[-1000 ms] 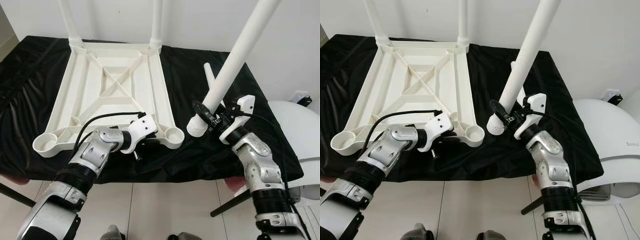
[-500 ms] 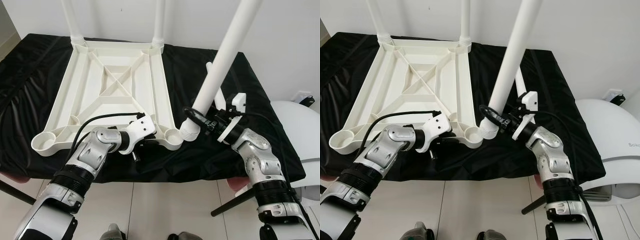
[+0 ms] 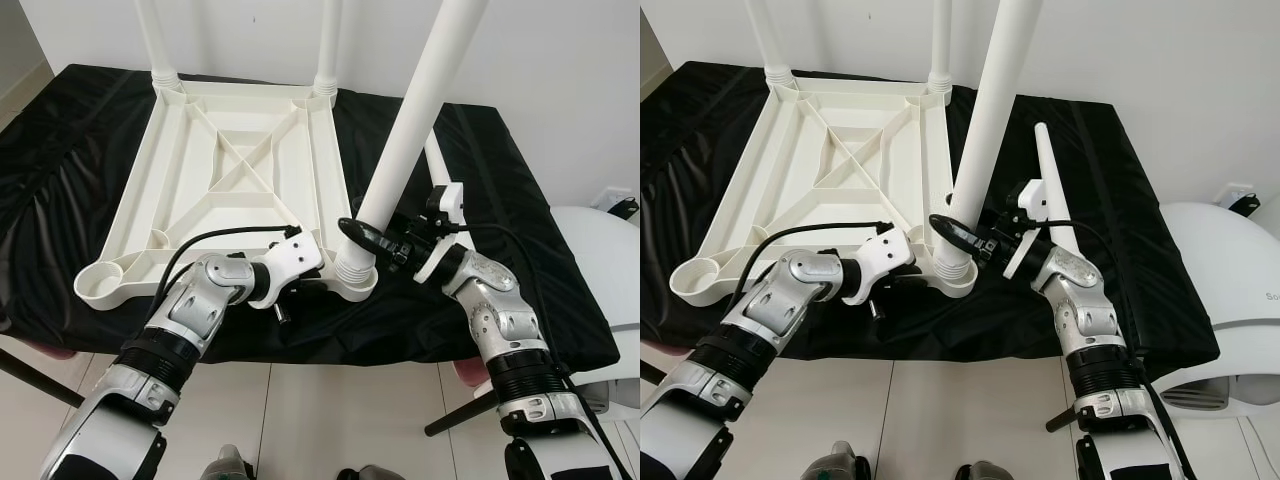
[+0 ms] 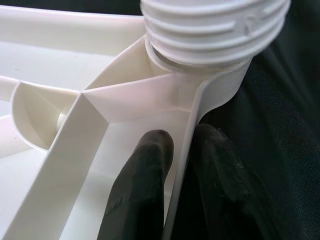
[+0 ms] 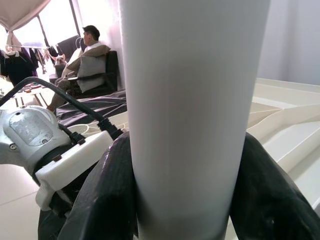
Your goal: Building children table
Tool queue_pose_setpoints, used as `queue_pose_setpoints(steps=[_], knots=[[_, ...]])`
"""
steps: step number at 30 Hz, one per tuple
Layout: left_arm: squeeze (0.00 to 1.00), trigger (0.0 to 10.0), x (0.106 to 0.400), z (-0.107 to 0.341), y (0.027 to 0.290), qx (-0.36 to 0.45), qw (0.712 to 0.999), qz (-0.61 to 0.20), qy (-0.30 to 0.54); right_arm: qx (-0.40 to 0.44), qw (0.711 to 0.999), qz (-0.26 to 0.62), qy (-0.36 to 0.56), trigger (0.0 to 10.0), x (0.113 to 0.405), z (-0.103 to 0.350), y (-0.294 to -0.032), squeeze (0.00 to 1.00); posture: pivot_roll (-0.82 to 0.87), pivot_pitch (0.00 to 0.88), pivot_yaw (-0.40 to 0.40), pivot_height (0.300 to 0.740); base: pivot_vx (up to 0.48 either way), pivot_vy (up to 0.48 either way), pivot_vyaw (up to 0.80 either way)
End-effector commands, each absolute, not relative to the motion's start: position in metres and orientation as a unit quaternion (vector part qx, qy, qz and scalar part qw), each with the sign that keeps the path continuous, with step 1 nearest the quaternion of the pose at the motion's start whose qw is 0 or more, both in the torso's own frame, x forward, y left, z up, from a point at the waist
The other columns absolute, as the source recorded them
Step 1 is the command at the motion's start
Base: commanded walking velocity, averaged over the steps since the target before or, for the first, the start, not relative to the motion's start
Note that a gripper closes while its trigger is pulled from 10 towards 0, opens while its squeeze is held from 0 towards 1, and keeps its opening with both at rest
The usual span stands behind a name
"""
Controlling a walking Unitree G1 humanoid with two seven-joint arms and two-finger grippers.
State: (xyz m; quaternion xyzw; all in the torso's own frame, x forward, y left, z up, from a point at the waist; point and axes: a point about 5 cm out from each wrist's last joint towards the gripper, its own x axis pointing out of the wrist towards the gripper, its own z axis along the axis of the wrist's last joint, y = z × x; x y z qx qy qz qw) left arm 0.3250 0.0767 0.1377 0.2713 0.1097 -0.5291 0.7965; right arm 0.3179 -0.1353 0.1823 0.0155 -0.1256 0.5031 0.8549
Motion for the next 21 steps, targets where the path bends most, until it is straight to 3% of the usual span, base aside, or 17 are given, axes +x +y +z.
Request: queue_pose_setpoints(steps=[1, 12, 21], knots=[[0.00, 10.0, 0.325, 0.134, 0.073, 0.272, 0.806, -0.515, 0.110, 0.007, 0.855, 0.505, -0.117, 10.0, 0.316, 0.175, -0.139, 0.00, 0.02, 0.041, -0.043, 0.740, 0.000, 0.000, 0.00], [0.00, 10.0, 0.325, 0.135, 0.078, 0.274, 0.806, -0.513, 0.111, -0.012, 0.860, 0.502, -0.094, 10.0, 0.314, 0.161, -0.150, 0.00, 0.02, 0.038, -0.041, 0.740, 0.000, 0.000, 0.00], [0.00, 10.0, 0.322, 0.135, 0.079, 0.273, 0.804, -0.516, 0.110, -0.008, 0.860, 0.502, -0.089, 10.0, 0.317, 0.153, -0.143, 0.00, 0.02, 0.046, -0.037, 0.740, 0.000, 0.000, 0.00]])
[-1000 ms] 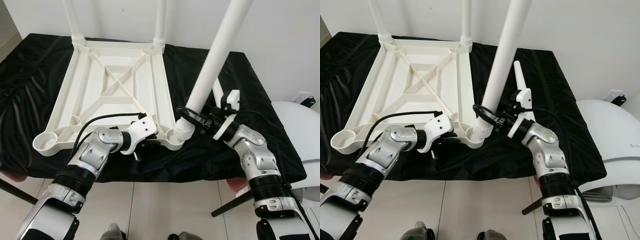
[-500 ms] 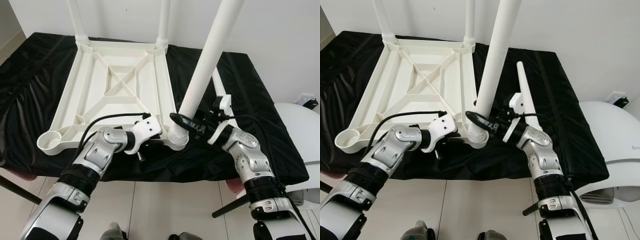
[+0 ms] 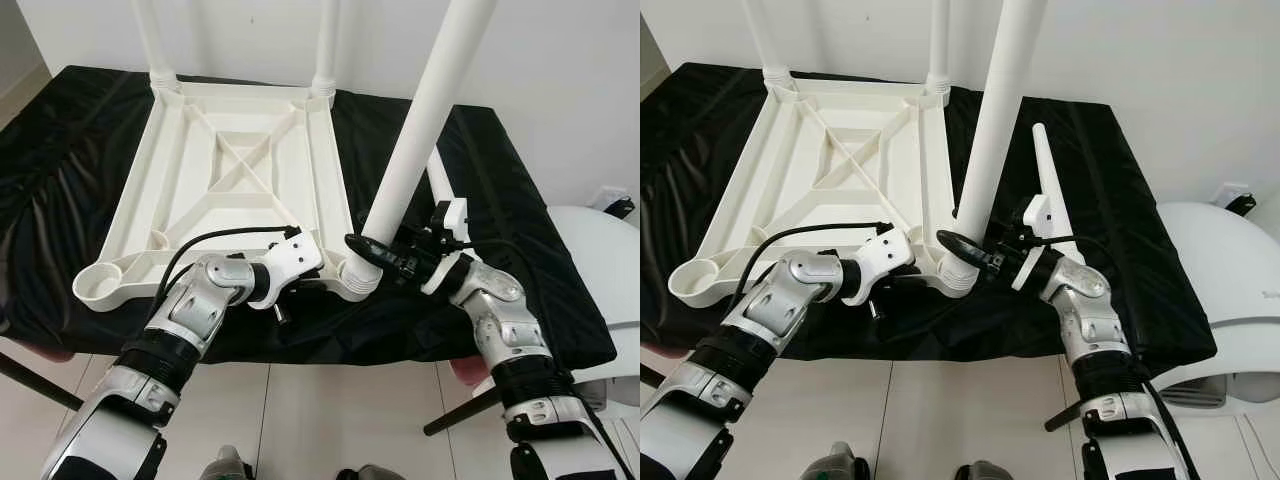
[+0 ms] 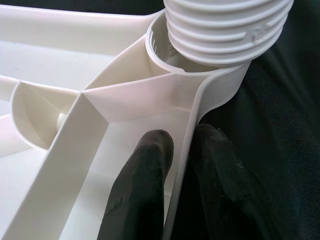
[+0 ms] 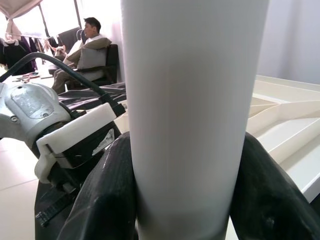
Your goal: Building children table
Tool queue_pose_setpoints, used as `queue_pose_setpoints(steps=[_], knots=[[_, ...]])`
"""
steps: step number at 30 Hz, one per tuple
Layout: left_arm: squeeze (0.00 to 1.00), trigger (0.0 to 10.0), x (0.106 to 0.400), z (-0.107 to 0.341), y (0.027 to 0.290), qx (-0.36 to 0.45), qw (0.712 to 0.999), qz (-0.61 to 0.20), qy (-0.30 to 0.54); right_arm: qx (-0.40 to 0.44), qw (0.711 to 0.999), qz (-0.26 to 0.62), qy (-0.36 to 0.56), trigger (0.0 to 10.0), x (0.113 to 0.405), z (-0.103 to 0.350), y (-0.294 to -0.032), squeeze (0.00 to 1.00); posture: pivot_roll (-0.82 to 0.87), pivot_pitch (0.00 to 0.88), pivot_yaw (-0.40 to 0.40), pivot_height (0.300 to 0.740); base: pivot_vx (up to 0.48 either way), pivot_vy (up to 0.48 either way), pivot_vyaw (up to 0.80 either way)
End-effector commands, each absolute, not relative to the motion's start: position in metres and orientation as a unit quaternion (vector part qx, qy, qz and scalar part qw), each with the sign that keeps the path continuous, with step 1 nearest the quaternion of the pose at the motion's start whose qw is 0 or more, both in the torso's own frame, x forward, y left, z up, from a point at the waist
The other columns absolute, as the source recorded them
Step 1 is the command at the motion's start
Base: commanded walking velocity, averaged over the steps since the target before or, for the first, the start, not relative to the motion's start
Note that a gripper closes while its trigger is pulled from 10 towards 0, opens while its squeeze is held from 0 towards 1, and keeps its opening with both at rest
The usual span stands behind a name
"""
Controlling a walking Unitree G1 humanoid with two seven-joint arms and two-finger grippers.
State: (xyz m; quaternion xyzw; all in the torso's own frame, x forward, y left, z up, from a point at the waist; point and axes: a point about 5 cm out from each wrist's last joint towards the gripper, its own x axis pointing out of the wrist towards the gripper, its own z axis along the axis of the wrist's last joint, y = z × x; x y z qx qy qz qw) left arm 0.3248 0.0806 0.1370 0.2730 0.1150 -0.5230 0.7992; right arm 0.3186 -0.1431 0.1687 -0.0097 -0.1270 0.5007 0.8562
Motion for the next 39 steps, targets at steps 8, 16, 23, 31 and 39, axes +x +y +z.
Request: queue_pose_setpoints(steps=[8, 16, 23, 31, 39], knots=[[0.00, 10.0, 0.320, 0.137, 0.078, 0.270, 0.804, -0.518, 0.109, -0.007, 0.855, 0.513, -0.078, 10.0, 0.322, 0.144, -0.132, 0.00, 0.04, 0.060, -0.039, 0.740, 0.000, 0.000, 0.00], [0.00, 10.0, 0.318, 0.137, 0.081, 0.269, 0.806, -0.516, 0.111, -0.018, 0.853, 0.518, -0.057, 10.0, 0.325, 0.136, -0.135, 0.00, 0.05, 0.071, -0.041, 0.740, 0.000, 0.000, 0.00], [0.00, 10.0, 0.318, 0.137, 0.082, 0.269, 0.807, -0.515, 0.111, -0.026, 0.850, 0.524, -0.044, 10.0, 0.325, 0.135, -0.141, 0.00, 0.04, 0.072, -0.041, 0.740, 0.000, 0.000, 0.00], [0.00, 10.0, 0.318, 0.139, 0.080, 0.268, 0.807, -0.515, 0.110, -0.040, 0.850, 0.525, -0.035, 10.0, 0.326, 0.131, -0.147, 0.00, 0.04, 0.071, -0.043, 0.740, 0.000, 0.000, 0.00], [0.00, 10.0, 0.318, 0.139, 0.081, 0.270, 0.807, -0.513, 0.110, -0.038, 0.853, 0.520, -0.029, 10.0, 0.323, 0.122, -0.149, 0.00, 0.04, 0.071, -0.039, 0.740, 0.000, 0.000, 0.00]])
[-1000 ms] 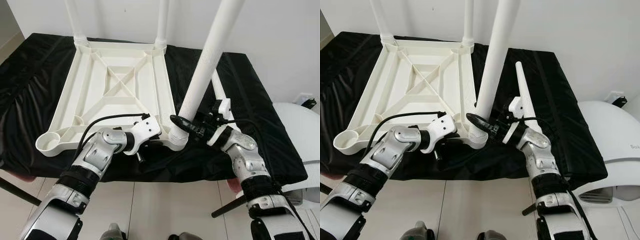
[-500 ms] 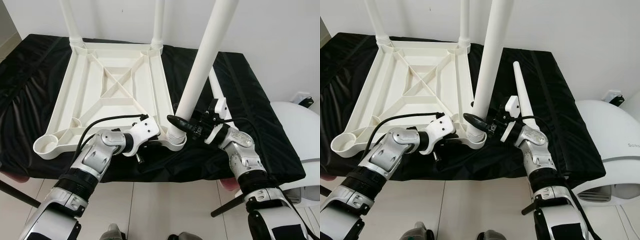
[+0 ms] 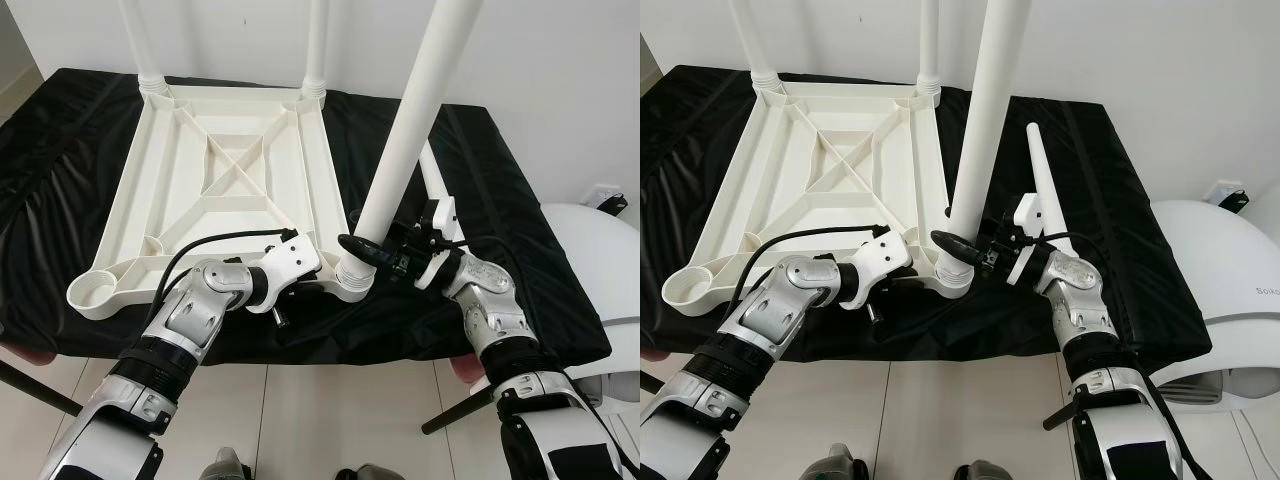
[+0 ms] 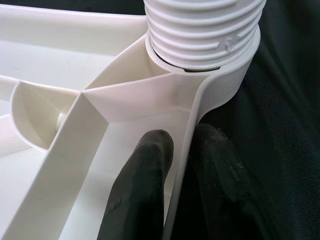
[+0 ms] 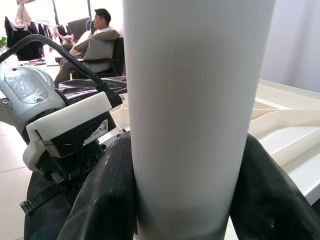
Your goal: Building children table
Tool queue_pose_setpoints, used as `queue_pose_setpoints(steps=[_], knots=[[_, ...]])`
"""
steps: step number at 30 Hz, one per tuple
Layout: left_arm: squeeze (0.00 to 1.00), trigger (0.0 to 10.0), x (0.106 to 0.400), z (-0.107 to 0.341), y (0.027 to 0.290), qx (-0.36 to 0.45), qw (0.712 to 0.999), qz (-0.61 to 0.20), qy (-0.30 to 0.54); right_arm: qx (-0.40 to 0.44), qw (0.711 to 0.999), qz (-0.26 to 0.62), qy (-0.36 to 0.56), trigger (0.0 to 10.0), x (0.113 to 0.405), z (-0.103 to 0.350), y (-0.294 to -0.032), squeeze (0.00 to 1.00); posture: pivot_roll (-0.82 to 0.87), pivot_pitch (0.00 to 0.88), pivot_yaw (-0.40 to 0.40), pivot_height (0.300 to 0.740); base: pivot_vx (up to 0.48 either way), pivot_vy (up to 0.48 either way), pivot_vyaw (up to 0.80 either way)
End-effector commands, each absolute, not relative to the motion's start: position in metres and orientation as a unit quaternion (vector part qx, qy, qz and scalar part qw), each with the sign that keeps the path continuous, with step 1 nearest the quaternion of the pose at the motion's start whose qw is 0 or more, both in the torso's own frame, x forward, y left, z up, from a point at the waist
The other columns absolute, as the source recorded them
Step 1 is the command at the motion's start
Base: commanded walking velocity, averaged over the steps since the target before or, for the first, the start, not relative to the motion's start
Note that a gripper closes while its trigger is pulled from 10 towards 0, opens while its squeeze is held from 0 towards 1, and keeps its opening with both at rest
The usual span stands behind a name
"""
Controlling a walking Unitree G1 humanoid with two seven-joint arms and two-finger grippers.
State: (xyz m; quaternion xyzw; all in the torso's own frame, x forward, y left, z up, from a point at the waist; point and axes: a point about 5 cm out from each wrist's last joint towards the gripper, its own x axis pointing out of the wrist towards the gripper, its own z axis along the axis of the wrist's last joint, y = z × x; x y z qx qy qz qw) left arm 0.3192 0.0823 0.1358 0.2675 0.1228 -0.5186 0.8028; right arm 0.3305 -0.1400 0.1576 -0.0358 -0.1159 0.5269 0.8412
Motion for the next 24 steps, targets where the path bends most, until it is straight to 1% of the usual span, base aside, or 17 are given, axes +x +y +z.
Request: queue_pose_setpoints(steps=[1, 10, 15, 24], knots=[[0.00, 10.0, 0.318, 0.139, 0.081, 0.270, 0.807, -0.514, 0.110, -0.035, 0.854, 0.519, -0.028, 10.0, 0.322, 0.121, -0.147, 0.00, 0.04, 0.070, -0.036, 0.740, 0.000, 0.000, 0.00], [0.00, 10.0, 0.319, 0.141, 0.080, 0.270, 0.808, -0.513, 0.106, -0.015, 0.861, 0.508, -0.035, 10.0, 0.317, 0.114, -0.142, 0.00, 0.04, 0.063, -0.043, 0.740, 0.000, 0.000, 0.00], [0.00, 10.0, 0.319, 0.141, 0.081, 0.270, 0.809, -0.511, 0.106, -0.009, 0.870, 0.492, -0.035, 10.0, 0.312, 0.106, -0.144, 0.00, 0.04, 0.058, -0.042, 0.740, 0.000, 0.000, 0.00], [0.00, 10.0, 0.320, 0.142, 0.079, 0.271, 0.807, -0.514, 0.105, -0.008, 0.877, 0.480, -0.030, 10.0, 0.316, 0.106, -0.146, 0.00, 0.03, 0.051, -0.037, 0.740, 0.000, 0.000, 0.00]])
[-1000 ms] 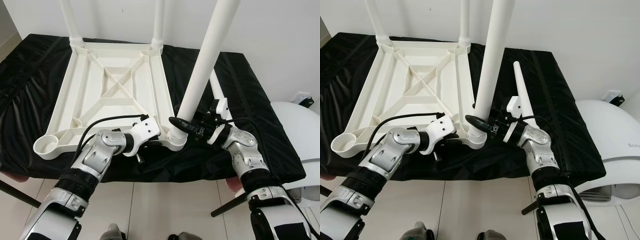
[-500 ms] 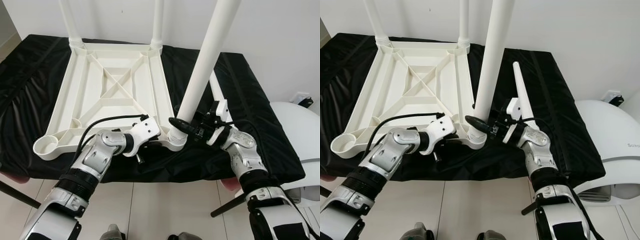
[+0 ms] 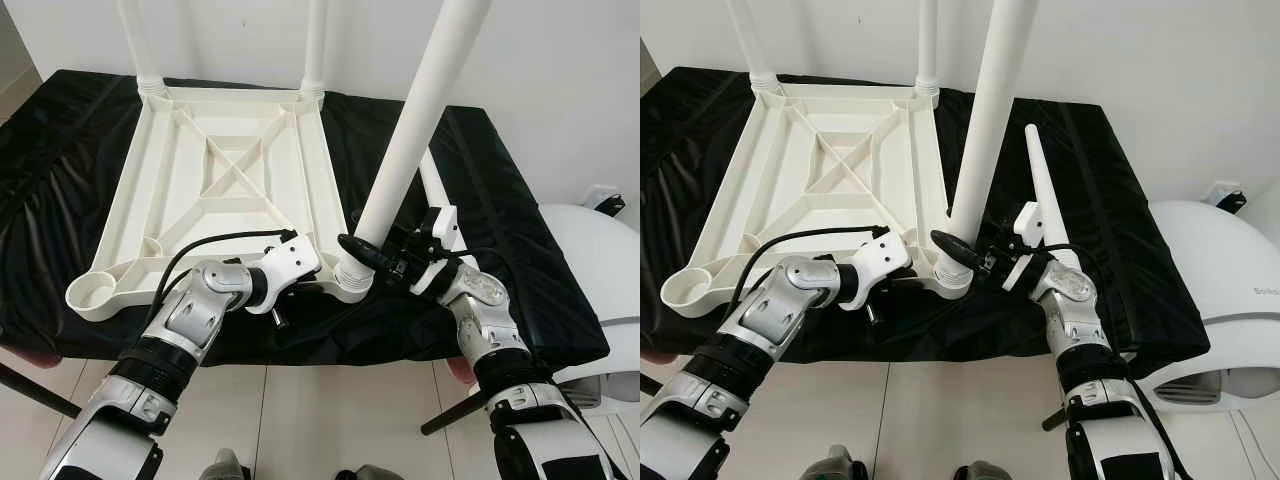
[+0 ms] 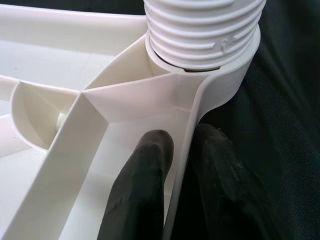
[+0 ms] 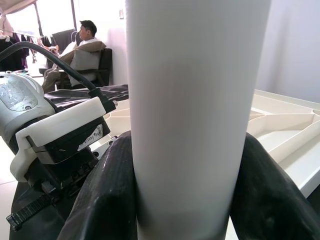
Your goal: Building children table
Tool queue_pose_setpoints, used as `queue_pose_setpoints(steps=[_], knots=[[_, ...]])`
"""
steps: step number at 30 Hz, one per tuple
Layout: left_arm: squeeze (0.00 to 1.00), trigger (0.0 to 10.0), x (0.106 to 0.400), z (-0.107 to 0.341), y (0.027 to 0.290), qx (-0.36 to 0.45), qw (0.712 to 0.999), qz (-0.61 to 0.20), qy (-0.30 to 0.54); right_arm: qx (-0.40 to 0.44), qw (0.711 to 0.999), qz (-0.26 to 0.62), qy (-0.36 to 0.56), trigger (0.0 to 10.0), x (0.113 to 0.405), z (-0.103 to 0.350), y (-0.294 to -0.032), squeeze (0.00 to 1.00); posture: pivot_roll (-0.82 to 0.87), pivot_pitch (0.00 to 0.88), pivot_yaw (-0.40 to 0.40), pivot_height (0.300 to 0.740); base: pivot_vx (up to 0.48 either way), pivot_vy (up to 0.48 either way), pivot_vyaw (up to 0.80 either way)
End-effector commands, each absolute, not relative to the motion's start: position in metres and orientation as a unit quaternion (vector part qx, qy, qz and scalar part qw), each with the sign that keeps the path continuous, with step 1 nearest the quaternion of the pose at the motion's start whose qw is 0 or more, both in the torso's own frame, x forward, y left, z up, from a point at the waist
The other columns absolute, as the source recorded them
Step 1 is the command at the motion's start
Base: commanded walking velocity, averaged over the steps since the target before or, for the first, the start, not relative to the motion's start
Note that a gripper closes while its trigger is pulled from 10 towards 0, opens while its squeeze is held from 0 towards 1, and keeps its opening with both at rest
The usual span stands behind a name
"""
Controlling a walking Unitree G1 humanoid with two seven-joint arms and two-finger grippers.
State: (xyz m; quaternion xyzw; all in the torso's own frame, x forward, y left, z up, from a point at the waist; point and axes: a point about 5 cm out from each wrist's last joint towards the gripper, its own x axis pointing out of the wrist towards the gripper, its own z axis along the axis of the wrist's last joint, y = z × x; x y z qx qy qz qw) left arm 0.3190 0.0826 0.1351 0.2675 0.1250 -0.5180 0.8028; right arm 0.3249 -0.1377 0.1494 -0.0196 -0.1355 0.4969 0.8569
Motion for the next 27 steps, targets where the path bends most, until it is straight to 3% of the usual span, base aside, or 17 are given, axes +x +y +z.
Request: queue_pose_setpoints(steps=[1, 27], knots=[[0.00, 10.0, 0.320, 0.142, 0.079, 0.271, 0.807, -0.514, 0.104, -0.009, 0.877, 0.479, -0.031, 10.0, 0.316, 0.107, -0.146, 0.00, 0.03, 0.051, -0.037, 0.740, 0.000, 0.000, 0.00], [0.00, 10.0, 0.319, 0.142, 0.080, 0.268, 0.809, -0.512, 0.104, -0.034, 0.874, 0.483, -0.033, 10.0, 0.309, 0.101, -0.137, 0.00, 0.03, 0.068, -0.040, 0.740, 0.000, 0.000, 0.00]])
